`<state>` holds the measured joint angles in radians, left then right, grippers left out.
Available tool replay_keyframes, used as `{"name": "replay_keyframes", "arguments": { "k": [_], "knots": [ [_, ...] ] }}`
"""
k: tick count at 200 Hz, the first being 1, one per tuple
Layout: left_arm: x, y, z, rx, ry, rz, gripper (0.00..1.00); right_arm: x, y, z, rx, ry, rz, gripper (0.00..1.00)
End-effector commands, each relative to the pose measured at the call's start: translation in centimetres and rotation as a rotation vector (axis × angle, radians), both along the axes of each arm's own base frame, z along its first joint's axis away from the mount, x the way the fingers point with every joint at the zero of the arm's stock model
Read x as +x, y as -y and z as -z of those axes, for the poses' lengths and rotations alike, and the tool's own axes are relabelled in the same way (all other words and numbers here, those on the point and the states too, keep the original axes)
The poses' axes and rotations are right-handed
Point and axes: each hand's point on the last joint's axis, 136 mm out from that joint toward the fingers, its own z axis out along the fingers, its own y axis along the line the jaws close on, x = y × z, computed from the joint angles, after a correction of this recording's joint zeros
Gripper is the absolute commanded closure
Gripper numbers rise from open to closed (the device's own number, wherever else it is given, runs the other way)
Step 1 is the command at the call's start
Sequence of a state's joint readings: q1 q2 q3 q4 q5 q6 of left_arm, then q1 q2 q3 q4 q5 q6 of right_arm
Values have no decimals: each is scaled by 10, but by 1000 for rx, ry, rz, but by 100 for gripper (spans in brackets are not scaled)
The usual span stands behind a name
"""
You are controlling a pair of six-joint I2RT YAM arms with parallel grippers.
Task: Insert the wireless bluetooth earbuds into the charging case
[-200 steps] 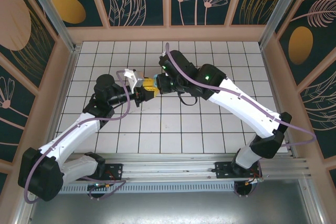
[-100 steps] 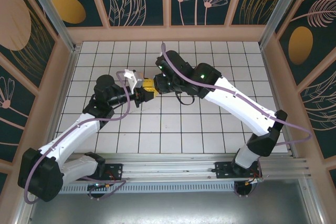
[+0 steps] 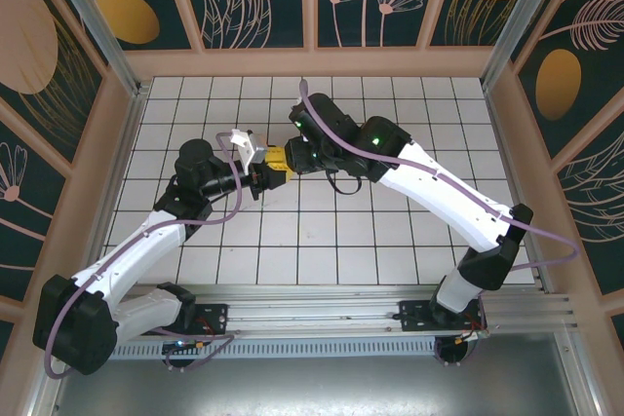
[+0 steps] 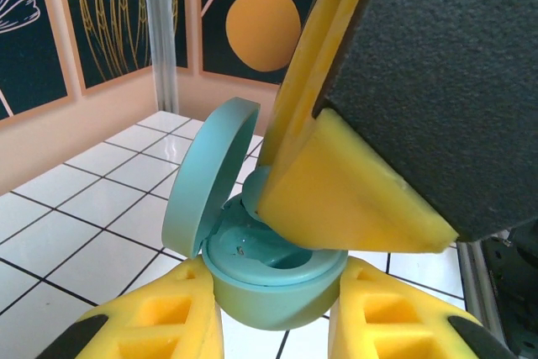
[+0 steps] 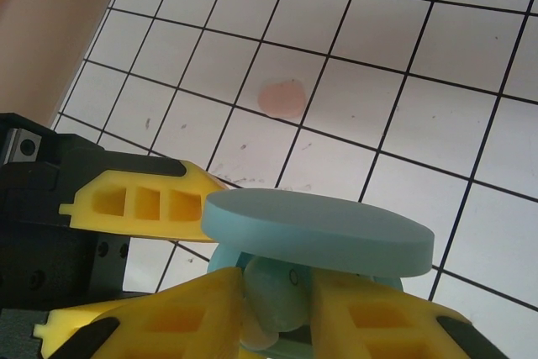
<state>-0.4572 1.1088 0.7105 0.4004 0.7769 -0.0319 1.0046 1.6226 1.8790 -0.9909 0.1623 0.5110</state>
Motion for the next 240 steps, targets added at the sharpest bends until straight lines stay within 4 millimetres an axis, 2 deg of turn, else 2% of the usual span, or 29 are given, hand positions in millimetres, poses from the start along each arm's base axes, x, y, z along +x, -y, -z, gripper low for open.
{"name": "replay_keyframes", "arguments": {
  "k": [1, 87, 128, 240],
  "knots": [
    [-5, 0, -17, -35, 44, 16, 100, 7, 1, -2, 0, 6, 9, 74],
    [-4, 1, -14, -30, 41, 15, 100, 15, -4, 6, 3, -11, 2, 76],
    [-5, 0, -13, -27, 39, 11, 100, 14, -6, 10, -3, -24, -1, 74],
    [-5, 0, -12, -27, 39, 14, 100, 21, -5, -1, 32, -2, 13, 69]
  ]
}}
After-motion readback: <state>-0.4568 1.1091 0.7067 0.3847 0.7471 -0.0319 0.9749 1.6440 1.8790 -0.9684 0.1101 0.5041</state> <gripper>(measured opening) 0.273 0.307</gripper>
